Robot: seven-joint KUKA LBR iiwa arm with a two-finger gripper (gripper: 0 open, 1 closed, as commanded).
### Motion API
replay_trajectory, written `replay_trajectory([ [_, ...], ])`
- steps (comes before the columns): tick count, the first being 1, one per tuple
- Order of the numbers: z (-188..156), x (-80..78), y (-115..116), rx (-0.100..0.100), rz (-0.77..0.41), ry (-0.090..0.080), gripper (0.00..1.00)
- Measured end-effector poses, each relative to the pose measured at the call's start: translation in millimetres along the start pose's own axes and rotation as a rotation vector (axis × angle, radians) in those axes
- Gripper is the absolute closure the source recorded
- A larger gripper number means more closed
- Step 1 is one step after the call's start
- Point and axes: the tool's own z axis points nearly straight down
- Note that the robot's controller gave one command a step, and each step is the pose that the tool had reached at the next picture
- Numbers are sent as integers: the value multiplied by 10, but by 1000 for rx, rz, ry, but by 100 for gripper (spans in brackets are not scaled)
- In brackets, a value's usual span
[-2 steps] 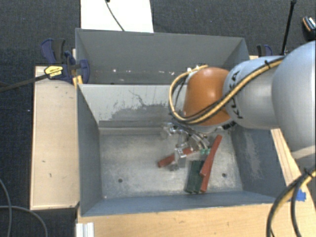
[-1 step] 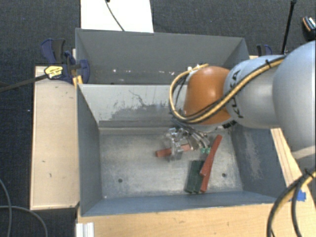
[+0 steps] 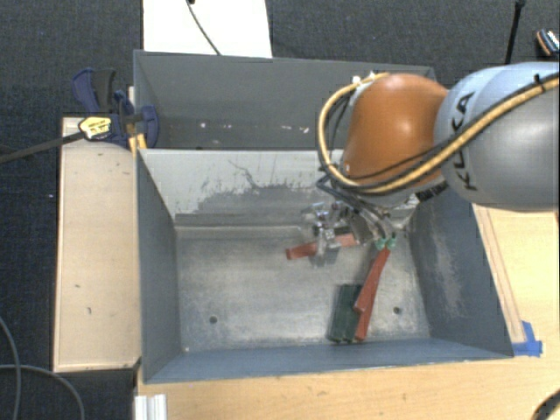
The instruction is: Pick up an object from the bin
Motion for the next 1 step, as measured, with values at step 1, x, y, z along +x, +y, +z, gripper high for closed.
replay_trajectory([
  [1,-1880,-15,-283,2,-327,-2,100],
])
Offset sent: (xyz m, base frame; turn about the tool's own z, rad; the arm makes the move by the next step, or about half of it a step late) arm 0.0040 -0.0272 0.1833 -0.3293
